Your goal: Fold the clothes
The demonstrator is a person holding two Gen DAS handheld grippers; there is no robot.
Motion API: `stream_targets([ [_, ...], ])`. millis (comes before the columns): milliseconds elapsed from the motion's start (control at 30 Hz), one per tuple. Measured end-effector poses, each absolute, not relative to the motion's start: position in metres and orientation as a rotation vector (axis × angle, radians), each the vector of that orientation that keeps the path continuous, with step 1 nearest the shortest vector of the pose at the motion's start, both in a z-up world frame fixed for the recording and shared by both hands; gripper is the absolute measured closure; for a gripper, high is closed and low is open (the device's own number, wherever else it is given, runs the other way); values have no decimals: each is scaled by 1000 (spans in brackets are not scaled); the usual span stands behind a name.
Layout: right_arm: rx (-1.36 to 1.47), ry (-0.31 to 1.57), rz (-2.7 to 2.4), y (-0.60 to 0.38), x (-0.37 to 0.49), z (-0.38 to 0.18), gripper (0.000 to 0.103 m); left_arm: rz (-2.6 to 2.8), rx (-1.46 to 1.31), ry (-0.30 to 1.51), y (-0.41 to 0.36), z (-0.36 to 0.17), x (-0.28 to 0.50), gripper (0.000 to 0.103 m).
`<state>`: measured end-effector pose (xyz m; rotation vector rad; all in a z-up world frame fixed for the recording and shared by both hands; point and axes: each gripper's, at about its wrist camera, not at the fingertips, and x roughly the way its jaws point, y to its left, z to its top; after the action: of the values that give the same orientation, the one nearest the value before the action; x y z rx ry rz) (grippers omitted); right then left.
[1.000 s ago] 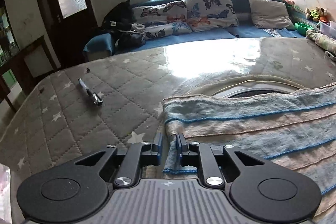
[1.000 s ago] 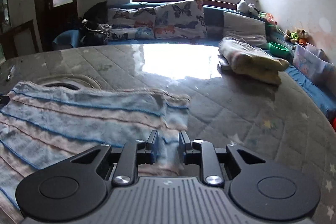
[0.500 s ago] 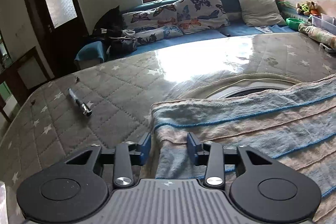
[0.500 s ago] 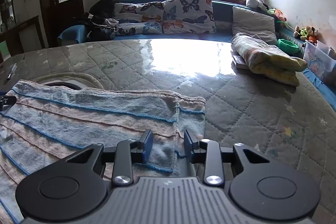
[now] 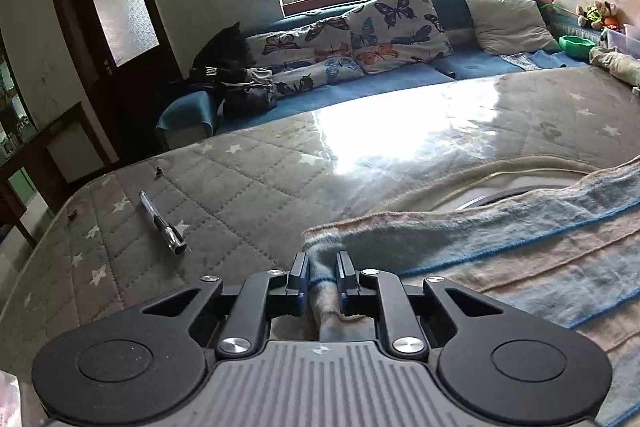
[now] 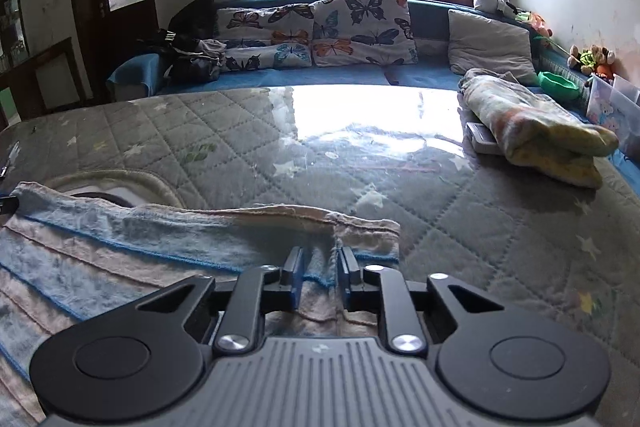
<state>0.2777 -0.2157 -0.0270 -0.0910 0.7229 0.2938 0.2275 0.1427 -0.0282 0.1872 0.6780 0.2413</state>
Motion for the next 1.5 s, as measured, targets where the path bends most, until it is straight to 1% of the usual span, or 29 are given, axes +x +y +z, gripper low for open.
stream_targets([
  [67, -101, 718, 298, -213, 282, -28, 90, 254, 198, 676, 145, -28, 232, 92],
  [167, -108, 716, 304, -207, 294, -28, 91, 282, 216, 678, 150, -30, 241, 94],
  [300, -117, 715, 309, -198, 312, -28, 90, 321, 232, 681, 160, -32, 257, 94],
  [367, -124, 720, 322, -195, 317, -25, 85, 334, 212, 687, 167, -30, 263, 94],
  [500, -147, 709, 346, -197, 313, -16, 80, 332, 143, 690, 175, -18, 257, 91],
  [533, -156, 700, 352, -198, 307, -12, 71, 328, 137, 686, 174, -15, 251, 91],
  [567, -163, 696, 361, -200, 299, -9, 67, 315, 128, 685, 172, -12, 244, 88],
  [600, -167, 697, 369, -202, 293, -7, 67, 301, 118, 683, 171, -8, 236, 87],
  [633, -171, 705, 381, -203, 285, -5, 66, 285, 109, 681, 168, -5, 228, 85],
  [700, -182, 726, 416, -205, 270, -3, 59, 239, 98, 674, 159, 0, 208, 71],
  [733, -189, 734, 431, -206, 261, -3, 52, 220, 98, 670, 154, 1, 197, 61],
  [767, -204, 739, 444, -206, 251, -4, 49, 195, 99, 667, 148, 2, 185, 60],
  [800, -218, 745, 457, -207, 242, -5, 48, 175, 97, 668, 143, 3, 174, 59],
  [833, -225, 750, 469, -207, 232, -7, 46, 157, 94, 671, 138, 3, 164, 53],
  [867, -232, 755, 481, -207, 222, -8, 40, 144, 90, 677, 135, 2, 155, 45],
  [900, -240, 760, 490, -207, 214, -10, 36, 133, 86, 681, 131, 1, 144, 43],
  [967, -257, 769, 506, -208, 197, -14, 31, 123, 83, 689, 124, -2, 126, 32],
  [1000, -265, 773, 515, -208, 188, -16, 29, 126, 83, 695, 120, -5, 117, 29],
  [1033, -271, 766, 518, -209, 179, -17, 24, 130, 83, 699, 118, -7, 109, 23],
  [1067, -277, 759, 521, -210, 170, -18, 21, 137, 80, 702, 118, -10, 102, 21],
  [1133, -278, 750, 523, -212, 154, -18, 19, 150, 78, 707, 117, -14, 89, 19],
  [1267, -263, 751, 522, -220, 132, -19, 14, 177, 78, 708, 117, -22, 64, 10],
  [1367, -249, 746, 514, -227, 114, -21, 8, 199, 55, 702, 124, -23, 46, 4],
  [1500, -233, 734, 505, -236, 91, -23, 3, 235, 20, 692, 135, -22, 27, 1],
])
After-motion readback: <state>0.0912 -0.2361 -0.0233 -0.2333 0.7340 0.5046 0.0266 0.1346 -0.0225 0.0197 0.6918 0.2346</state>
